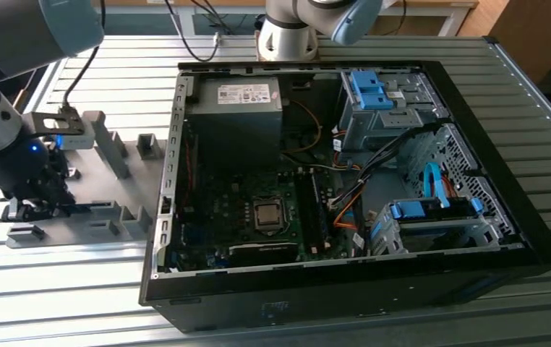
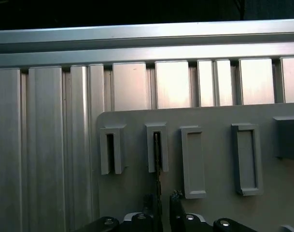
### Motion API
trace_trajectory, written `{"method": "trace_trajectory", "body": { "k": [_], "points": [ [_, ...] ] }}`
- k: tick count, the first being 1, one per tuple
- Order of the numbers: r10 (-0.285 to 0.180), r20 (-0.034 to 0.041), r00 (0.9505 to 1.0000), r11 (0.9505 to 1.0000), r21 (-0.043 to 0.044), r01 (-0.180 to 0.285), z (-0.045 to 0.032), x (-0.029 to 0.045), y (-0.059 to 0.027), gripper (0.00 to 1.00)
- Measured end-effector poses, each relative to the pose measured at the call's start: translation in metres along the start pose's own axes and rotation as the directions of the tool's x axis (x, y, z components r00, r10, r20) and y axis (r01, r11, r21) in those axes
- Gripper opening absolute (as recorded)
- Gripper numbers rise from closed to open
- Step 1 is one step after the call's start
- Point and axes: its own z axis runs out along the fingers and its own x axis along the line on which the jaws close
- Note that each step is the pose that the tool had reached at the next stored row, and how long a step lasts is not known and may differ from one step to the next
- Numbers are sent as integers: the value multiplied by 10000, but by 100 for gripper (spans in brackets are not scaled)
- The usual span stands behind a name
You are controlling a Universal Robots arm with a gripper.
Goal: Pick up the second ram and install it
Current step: 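Pick up the second ram and move it above second insertion slot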
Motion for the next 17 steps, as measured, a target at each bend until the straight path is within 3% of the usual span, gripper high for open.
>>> {"method": "trace_trajectory", "body": {
  "k": [1,17],
  "points": [
    [0,0,10000,10000,0,0,2,0,0,26],
    [0,2,10000,10000,13,0,5,2,33,26]
  ]
}}
